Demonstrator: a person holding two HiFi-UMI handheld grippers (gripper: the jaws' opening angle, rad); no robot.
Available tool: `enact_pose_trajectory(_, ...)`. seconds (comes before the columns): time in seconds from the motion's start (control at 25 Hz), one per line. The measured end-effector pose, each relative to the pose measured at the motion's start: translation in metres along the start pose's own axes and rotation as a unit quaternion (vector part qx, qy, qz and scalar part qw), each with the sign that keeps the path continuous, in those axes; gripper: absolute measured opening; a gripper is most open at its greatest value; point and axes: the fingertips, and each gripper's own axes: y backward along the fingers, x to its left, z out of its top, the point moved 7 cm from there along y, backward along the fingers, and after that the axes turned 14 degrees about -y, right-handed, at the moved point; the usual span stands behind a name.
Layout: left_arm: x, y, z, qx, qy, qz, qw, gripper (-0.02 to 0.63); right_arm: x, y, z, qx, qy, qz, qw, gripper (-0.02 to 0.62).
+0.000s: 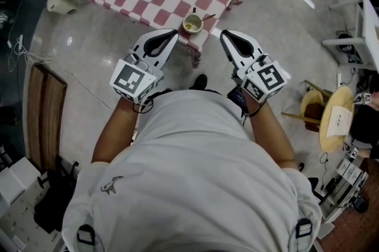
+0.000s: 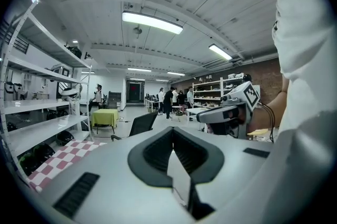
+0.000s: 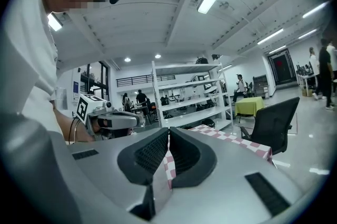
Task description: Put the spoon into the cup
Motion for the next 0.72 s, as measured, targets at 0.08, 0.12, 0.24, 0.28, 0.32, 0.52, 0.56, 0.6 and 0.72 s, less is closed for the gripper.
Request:
enact_pose_trajectory(0.08,0.003,0.010,-0.003,0.003,-0.001,-0.008,1.0000,0.014,0.010,-0.002,-0.001,-0.004,0.001,-0.007,1.000,0.037)
enact_pose_trajectory(0.12,0.006,0.015,-0.005,0.004,-0.002,-0.013,0.9999,0.014,0.015,-0.003,-0.002,-0.006,-0.001,-0.010,1.000,0.037)
enact_pose_trajectory(0.24,0.012,0.034,-0.009,0.003,-0.002,-0.021,0.9998,0.014,0.033,-0.007,-0.007,-0.011,0.001,-0.019,1.000,0.037)
enact_pose_trajectory(0.28,0.015,0.040,-0.011,0.002,-0.001,-0.022,0.9998,0.014,0.040,-0.010,-0.008,-0.011,0.004,-0.022,1.000,0.037)
enact_pose_trajectory(0.32,0.016,0.048,-0.013,0.001,0.001,-0.023,0.9997,0.014,0.047,-0.012,-0.010,-0.010,0.007,-0.026,1.000,0.037)
enact_pose_trajectory(0.52,0.013,0.087,-0.016,-0.009,-0.001,-0.031,0.9995,0.014,0.087,-0.014,-0.021,-0.013,0.014,-0.038,0.999,0.037)
enact_pose_trajectory(0.56,0.012,0.095,-0.016,-0.012,-0.004,-0.034,0.9993,0.014,0.096,-0.013,-0.023,-0.014,0.014,-0.040,0.999,0.037)
enact_pose_trajectory(0.6,0.011,0.104,-0.015,-0.014,-0.006,-0.037,0.9992,0.014,0.107,-0.013,-0.026,-0.014,0.015,-0.042,0.999,0.037)
enact_pose_trajectory(0.72,0.010,0.131,-0.013,-0.021,-0.014,-0.046,0.9986,0.014,0.138,-0.011,-0.034,-0.014,0.017,-0.044,0.999,0.037)
